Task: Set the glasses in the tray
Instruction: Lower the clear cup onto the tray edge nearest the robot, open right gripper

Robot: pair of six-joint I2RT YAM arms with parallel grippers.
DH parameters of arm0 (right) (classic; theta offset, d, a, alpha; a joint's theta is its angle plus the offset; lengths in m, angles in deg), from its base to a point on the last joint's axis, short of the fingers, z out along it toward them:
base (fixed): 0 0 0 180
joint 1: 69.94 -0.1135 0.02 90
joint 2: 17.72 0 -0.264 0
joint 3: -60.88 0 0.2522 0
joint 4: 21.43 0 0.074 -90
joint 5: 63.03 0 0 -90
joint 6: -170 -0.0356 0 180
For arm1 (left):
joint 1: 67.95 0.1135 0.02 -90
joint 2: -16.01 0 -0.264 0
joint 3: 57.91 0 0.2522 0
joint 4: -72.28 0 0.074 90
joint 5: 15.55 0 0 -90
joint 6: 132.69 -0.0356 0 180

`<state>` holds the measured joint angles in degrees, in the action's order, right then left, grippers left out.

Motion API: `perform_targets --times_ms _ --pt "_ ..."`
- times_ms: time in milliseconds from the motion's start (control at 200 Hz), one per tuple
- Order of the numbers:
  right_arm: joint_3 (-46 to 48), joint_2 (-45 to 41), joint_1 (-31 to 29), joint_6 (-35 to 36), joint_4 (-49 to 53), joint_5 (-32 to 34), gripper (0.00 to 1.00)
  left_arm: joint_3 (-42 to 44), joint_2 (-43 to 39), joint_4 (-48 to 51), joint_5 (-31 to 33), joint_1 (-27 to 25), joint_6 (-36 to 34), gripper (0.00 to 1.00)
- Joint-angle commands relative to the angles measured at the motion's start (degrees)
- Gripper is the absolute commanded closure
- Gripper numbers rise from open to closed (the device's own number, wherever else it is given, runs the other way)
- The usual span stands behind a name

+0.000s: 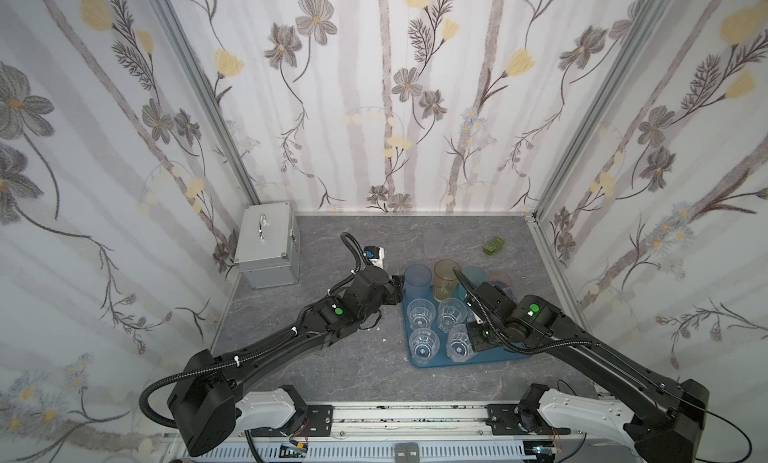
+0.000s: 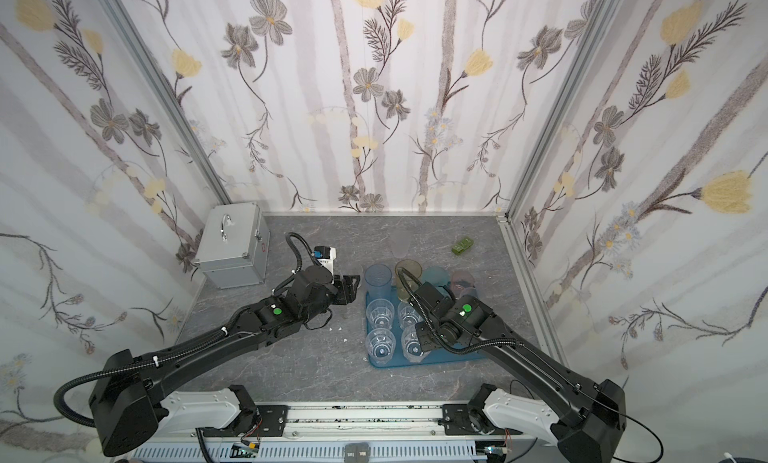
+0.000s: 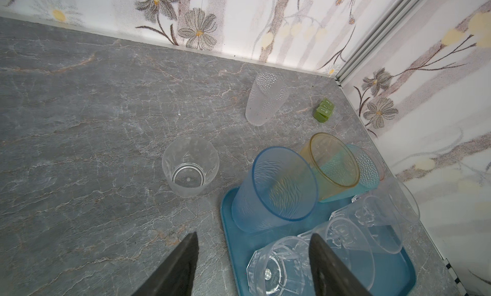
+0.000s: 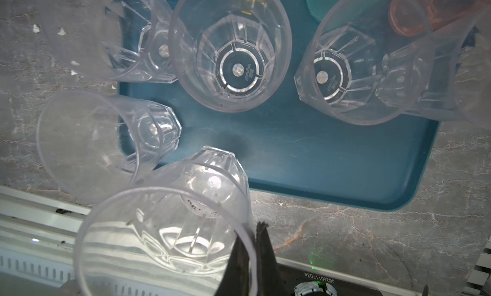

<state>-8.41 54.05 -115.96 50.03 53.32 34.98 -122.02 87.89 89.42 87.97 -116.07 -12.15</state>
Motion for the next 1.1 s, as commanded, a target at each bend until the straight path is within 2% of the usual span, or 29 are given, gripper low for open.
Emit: perform_targets --times_ms 0,585,909,1099 --pt "1.4 0.8 -0.2 -1.7 -7.0 1.9 0.95 0.7 1.2 -2.0 1.6 0.0 0.0 0.31" --pt "6.1 7.7 -0.7 0.3 -13.5 3.6 0.93 2.1 2.2 -3.0 1.8 0.1 0.0 0.31" --pt "6.2 7.9 -0.6 0.5 -13.1 3.9 0.77 2.0 2.7 -3.4 1.6 0.0 0.0 0.31" --pt "2.1 5.6 -0.6 0.7 -8.5 4.6 0.69 2.3 2.3 -3.4 1.8 0.0 -0.1 0.31"
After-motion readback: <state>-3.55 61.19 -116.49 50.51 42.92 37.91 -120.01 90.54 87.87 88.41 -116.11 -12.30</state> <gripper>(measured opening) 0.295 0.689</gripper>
